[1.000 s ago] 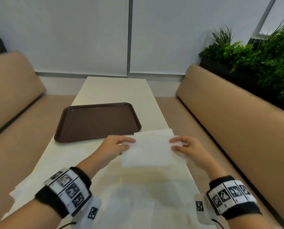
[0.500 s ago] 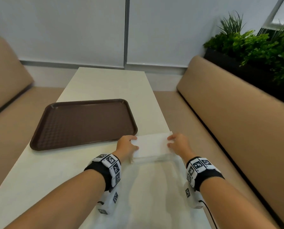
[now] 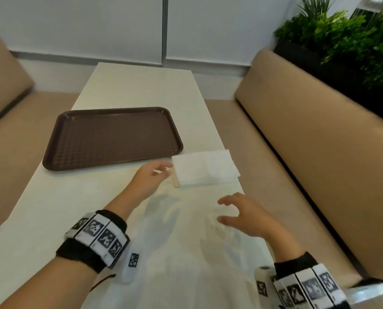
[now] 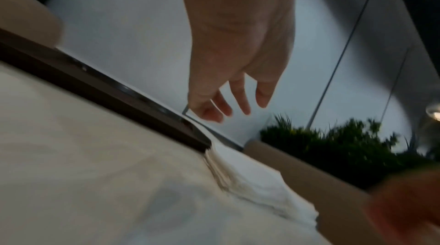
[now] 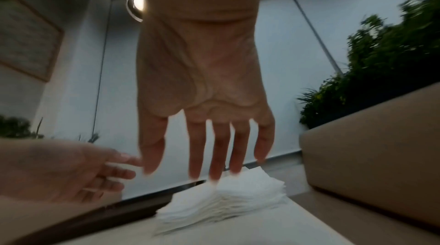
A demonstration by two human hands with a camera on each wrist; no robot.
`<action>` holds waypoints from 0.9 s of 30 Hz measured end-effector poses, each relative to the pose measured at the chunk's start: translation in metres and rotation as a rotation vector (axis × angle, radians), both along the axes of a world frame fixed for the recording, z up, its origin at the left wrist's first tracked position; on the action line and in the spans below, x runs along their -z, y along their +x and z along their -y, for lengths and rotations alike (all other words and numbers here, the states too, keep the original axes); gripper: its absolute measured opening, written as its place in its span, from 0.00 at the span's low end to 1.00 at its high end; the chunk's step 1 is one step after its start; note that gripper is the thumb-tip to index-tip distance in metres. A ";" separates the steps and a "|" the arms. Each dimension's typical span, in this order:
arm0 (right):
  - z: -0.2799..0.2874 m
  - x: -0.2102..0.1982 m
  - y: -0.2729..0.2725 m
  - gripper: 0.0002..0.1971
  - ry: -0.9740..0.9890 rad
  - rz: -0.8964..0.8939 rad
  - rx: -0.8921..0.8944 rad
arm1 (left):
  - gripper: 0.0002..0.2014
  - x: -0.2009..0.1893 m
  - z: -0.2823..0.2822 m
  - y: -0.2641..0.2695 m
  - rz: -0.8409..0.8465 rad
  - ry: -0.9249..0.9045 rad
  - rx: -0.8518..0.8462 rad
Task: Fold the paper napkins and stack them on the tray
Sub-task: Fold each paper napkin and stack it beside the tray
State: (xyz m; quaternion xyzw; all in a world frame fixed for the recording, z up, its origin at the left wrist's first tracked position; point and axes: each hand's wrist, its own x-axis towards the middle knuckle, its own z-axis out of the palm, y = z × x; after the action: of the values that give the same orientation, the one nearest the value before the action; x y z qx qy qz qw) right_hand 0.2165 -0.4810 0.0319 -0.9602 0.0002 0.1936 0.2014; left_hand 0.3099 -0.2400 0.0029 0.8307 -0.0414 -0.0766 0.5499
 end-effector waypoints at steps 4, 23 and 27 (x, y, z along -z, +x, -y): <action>-0.020 0.016 -0.078 0.34 -0.150 -0.231 -0.106 | 0.09 -0.009 -0.051 -0.075 -0.075 -0.112 -0.002; -0.042 -0.019 -0.155 0.05 0.476 0.402 0.276 | 0.09 -0.021 -0.107 -0.205 -0.112 -0.251 -0.035; -0.054 -0.089 -0.169 0.07 0.779 0.449 0.136 | 0.38 -0.031 -0.084 -0.197 -0.131 -0.292 0.149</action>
State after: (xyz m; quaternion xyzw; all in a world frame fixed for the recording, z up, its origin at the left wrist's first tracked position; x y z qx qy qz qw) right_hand 0.0474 -0.4271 0.1212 -0.8288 -0.0531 -0.0473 0.5551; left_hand 0.1131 -0.1558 0.0341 0.7299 -0.0777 -0.1642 0.6589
